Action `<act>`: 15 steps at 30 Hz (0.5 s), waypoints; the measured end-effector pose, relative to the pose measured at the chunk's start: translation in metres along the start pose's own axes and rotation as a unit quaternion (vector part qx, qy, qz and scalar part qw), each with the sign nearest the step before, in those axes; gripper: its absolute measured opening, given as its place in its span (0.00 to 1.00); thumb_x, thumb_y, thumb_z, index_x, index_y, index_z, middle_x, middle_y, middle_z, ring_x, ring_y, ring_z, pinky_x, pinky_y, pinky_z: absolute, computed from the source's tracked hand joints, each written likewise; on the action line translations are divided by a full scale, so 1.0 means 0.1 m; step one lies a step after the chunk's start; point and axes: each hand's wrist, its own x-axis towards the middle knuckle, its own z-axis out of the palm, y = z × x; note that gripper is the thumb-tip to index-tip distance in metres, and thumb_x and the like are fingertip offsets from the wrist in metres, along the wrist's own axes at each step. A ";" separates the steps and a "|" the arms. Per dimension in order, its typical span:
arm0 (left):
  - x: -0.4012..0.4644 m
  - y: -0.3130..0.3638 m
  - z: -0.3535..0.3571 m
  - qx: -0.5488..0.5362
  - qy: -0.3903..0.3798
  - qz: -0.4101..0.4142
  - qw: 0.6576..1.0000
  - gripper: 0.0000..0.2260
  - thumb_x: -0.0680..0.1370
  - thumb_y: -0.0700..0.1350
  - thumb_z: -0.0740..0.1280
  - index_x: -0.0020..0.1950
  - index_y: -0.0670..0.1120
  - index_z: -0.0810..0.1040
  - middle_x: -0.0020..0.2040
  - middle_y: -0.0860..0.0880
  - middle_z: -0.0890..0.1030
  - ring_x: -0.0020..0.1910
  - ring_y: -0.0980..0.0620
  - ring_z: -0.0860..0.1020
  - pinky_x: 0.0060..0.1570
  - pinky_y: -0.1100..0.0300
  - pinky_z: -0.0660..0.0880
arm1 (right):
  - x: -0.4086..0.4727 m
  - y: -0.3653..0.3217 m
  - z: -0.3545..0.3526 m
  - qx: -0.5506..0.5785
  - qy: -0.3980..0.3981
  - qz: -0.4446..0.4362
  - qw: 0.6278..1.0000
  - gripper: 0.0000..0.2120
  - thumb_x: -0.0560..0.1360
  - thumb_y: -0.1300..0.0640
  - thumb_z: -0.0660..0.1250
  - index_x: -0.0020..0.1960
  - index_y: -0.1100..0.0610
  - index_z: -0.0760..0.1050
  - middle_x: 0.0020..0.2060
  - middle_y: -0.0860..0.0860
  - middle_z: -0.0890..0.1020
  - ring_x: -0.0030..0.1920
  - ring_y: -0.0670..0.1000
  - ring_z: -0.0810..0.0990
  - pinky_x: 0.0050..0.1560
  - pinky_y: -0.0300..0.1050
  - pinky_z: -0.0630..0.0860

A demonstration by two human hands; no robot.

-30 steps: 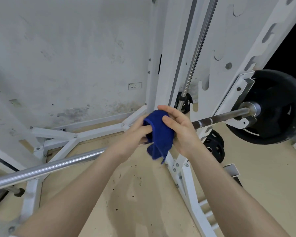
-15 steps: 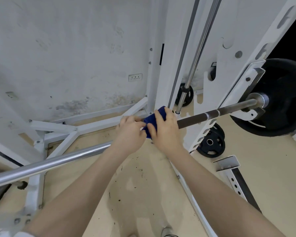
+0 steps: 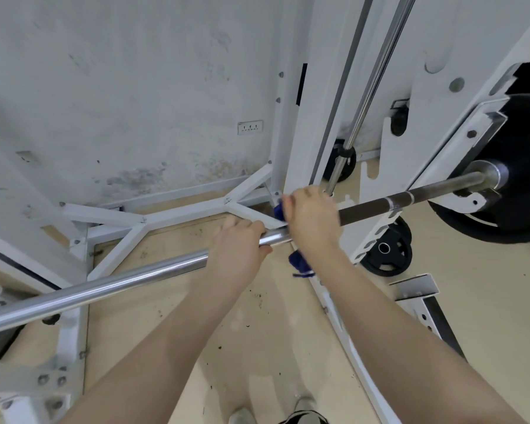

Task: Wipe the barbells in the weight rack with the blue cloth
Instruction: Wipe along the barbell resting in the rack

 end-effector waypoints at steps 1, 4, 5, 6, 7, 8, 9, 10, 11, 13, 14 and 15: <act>0.00 0.00 0.00 -0.002 0.003 -0.001 1.000 0.11 0.76 0.52 0.63 0.56 0.49 0.75 0.52 0.52 0.79 0.55 0.48 0.69 0.47 0.59 0.61 | -0.05 -0.15 0.04 0.027 0.018 -0.027 0.999 0.16 0.75 0.53 0.57 0.36 0.57 0.78 0.36 0.55 0.78 0.35 0.57 0.75 0.34 0.45 0.66; -0.01 -0.01 -0.01 -0.004 0.009 0.002 1.000 0.11 0.77 0.52 0.63 0.57 0.50 0.75 0.53 0.53 0.80 0.56 0.49 0.68 0.48 0.60 0.61 | -0.07 -0.09 0.05 0.084 0.023 -0.108 0.990 0.14 0.71 0.52 0.63 0.31 0.57 0.79 0.33 0.55 0.78 0.31 0.56 0.75 0.33 0.44 0.71; -0.02 -0.01 -0.02 0.002 0.004 0.004 1.000 0.12 0.77 0.52 0.62 0.57 0.50 0.75 0.53 0.52 0.79 0.56 0.49 0.68 0.48 0.60 0.61 | -0.05 0.09 0.02 0.076 0.016 -0.106 0.991 0.11 0.69 0.54 0.67 0.31 0.58 0.79 0.34 0.56 0.78 0.32 0.58 0.75 0.33 0.45 0.72; -0.03 0.00 -0.03 0.007 0.003 0.002 1.000 0.12 0.77 0.52 0.62 0.57 0.50 0.76 0.52 0.52 0.79 0.56 0.49 0.69 0.47 0.60 0.60 | -0.02 0.32 0.01 0.063 0.018 -0.083 0.994 0.10 0.69 0.56 0.68 0.33 0.60 0.80 0.36 0.58 0.78 0.35 0.59 0.76 0.34 0.48 0.73; -0.03 0.02 -0.04 0.010 0.004 -0.002 1.000 0.11 0.77 0.52 0.62 0.56 0.50 0.76 0.52 0.52 0.79 0.55 0.49 0.69 0.47 0.60 0.59 | 0.02 0.53 -0.01 0.054 0.015 -0.042 0.998 0.10 0.71 0.57 0.68 0.36 0.62 0.81 0.39 0.60 0.78 0.38 0.61 0.76 0.37 0.50 0.73; -0.03 0.03 -0.04 0.013 0.004 -0.006 1.000 0.11 0.77 0.52 0.62 0.56 0.49 0.76 0.52 0.52 0.79 0.55 0.49 0.69 0.46 0.61 0.59 | 0.05 0.70 -0.04 0.054 0.011 0.000 0.998 0.11 0.74 0.56 0.66 0.39 0.62 0.82 0.43 0.61 0.78 0.42 0.62 0.75 0.41 0.51 0.73; -0.02 0.05 -0.05 0.013 0.001 -0.011 1.000 0.11 0.77 0.51 0.62 0.55 0.49 0.76 0.51 0.52 0.79 0.55 0.49 0.69 0.46 0.61 0.59 | 0.10 0.79 -0.03 0.053 0.010 0.042 0.998 0.12 0.76 0.55 0.63 0.43 0.61 0.82 0.46 0.60 0.78 0.45 0.62 0.74 0.44 0.52 0.72; -0.02 0.07 -0.05 0.011 -0.006 -0.016 1.000 0.10 0.77 0.50 0.63 0.55 0.48 0.76 0.51 0.51 0.79 0.55 0.49 0.69 0.47 0.61 0.60 | 0.14 0.81 0.00 0.052 0.023 0.070 0.996 0.14 0.78 0.54 0.61 0.45 0.60 0.82 0.48 0.60 0.77 0.47 0.61 0.73 0.46 0.52 0.72; -0.01 0.09 -0.06 0.008 -0.014 -0.022 1.000 0.10 0.77 0.49 0.63 0.54 0.47 0.76 0.51 0.50 0.79 0.56 0.49 0.69 0.47 0.60 0.61 | 0.15 0.73 0.01 0.061 0.036 0.073 0.995 0.14 0.78 0.54 0.61 0.44 0.60 0.83 0.47 0.59 0.77 0.46 0.60 0.74 0.46 0.52 0.72; 0.02 0.12 -0.06 0.009 -0.027 -0.039 0.999 0.09 0.76 0.48 0.63 0.54 0.46 0.75 0.51 0.49 0.79 0.57 0.47 0.68 0.50 0.59 0.64 | 0.06 0.42 0.00 0.101 0.063 0.031 0.992 0.14 0.74 0.55 0.61 0.37 0.59 0.82 0.41 0.57 0.78 0.40 0.59 0.75 0.40 0.49 0.73; 0.04 0.14 -0.07 0.019 -0.032 -0.046 0.998 0.09 0.76 0.47 0.63 0.54 0.46 0.75 0.52 0.49 0.79 0.58 0.47 0.68 0.51 0.58 0.65 | -0.01 0.28 0.04 0.123 0.082 -0.012 0.989 0.14 0.72 0.55 0.61 0.33 0.58 0.81 0.39 0.56 0.78 0.36 0.58 0.75 0.37 0.47 0.73; 0.06 0.17 -0.06 0.030 -0.035 -0.048 0.998 0.11 0.75 0.46 0.63 0.57 0.47 0.74 0.54 0.49 0.78 0.59 0.46 0.68 0.53 0.58 0.66 | -0.09 0.19 0.04 0.136 0.092 -0.061 0.985 0.14 0.71 0.53 0.60 0.32 0.56 0.81 0.39 0.55 0.78 0.35 0.56 0.74 0.36 0.45 0.73</act>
